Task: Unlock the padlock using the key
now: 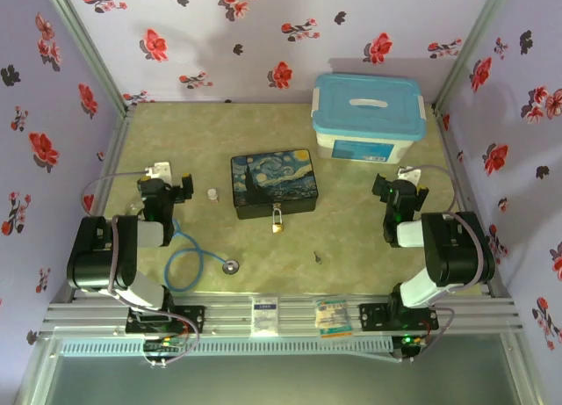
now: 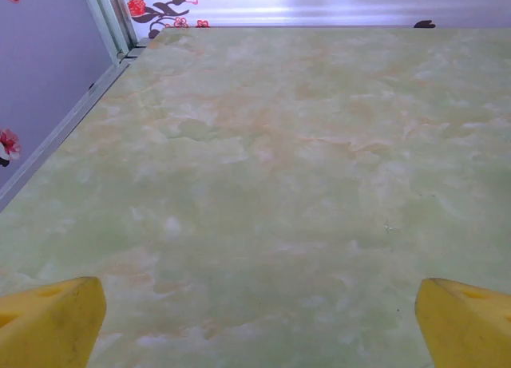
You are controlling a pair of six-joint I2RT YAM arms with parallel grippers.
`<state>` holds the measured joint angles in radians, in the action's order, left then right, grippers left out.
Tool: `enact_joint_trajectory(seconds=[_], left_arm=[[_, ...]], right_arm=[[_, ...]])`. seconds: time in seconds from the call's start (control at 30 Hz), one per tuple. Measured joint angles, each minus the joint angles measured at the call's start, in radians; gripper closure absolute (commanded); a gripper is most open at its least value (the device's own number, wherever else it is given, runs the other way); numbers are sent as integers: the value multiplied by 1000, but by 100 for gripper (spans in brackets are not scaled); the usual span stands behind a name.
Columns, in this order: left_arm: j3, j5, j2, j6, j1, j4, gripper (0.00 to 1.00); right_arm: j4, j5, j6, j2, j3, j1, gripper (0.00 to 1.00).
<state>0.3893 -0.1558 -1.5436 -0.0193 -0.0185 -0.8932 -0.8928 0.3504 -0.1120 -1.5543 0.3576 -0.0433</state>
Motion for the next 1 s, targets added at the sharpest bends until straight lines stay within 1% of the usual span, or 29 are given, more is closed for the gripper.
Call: enact_joint_trajectory(seconds=[1.0], left_arm=[[0,0,0,0,4,0,0]], right_arm=[[0,-46,0,0,0,2,1]])
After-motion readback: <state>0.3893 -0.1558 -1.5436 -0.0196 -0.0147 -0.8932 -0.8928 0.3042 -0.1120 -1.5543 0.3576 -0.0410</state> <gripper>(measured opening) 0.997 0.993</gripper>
